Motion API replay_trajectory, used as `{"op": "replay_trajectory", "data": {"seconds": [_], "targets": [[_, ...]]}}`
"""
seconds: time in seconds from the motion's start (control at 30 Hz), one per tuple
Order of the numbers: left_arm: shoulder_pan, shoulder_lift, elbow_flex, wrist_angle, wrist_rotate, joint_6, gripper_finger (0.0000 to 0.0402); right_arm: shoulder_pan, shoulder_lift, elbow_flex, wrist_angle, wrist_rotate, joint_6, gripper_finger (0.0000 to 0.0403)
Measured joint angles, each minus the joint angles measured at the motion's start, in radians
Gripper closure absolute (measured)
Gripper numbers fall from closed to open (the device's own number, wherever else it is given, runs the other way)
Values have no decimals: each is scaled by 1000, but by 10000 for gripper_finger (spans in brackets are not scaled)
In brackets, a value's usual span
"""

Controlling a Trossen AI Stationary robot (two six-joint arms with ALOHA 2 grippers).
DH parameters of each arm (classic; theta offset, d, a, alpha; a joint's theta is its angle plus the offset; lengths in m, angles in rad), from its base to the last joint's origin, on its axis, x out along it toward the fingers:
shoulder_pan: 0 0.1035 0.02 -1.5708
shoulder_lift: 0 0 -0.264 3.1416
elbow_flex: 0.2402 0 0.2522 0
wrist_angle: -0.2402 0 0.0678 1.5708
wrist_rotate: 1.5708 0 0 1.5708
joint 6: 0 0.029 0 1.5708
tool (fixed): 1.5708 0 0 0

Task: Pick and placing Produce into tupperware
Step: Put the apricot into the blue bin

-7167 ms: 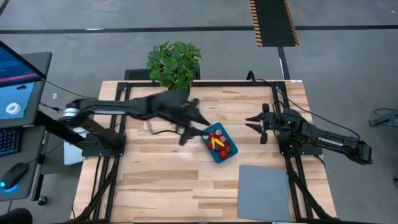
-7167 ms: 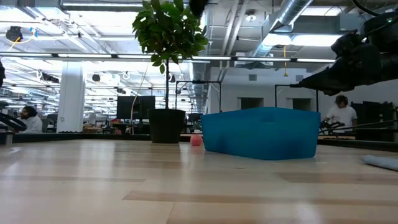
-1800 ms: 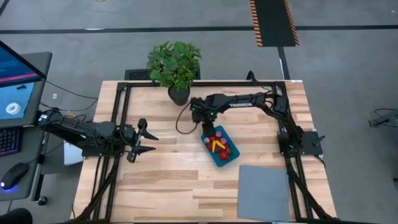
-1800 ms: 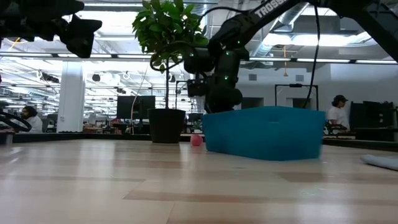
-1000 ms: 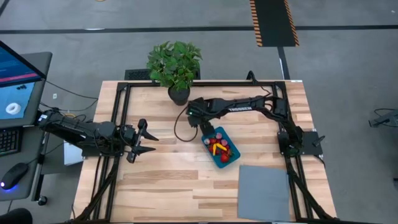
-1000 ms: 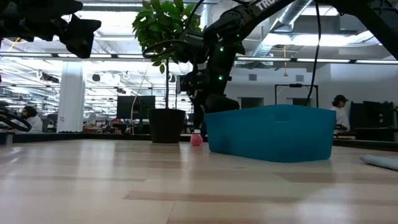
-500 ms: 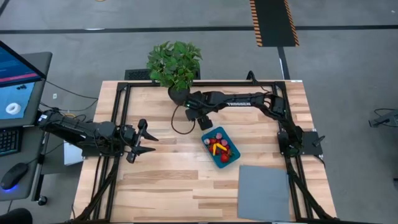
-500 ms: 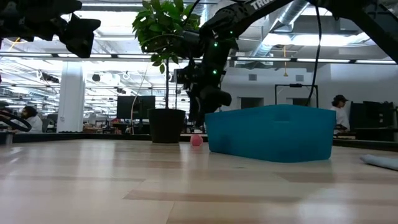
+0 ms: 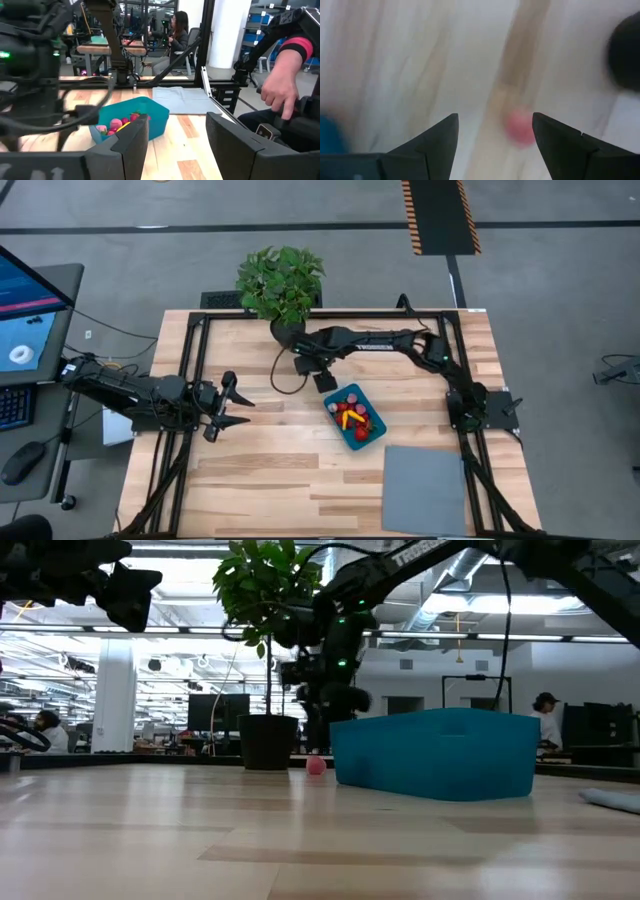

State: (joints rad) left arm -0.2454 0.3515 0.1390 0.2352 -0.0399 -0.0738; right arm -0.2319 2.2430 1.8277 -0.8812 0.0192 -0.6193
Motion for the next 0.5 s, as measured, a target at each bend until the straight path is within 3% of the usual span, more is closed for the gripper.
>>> {"op": "replay_trajectory", "data": {"seconds": [0.2, 0.5], "targets": [[0, 0, 0, -1, 16, -19, 214, -3, 149, 188, -102, 1, 6, 124], [0, 0, 0, -13, 62, -41, 214, -15, 163, 245, -161, 16, 50, 124]]}}
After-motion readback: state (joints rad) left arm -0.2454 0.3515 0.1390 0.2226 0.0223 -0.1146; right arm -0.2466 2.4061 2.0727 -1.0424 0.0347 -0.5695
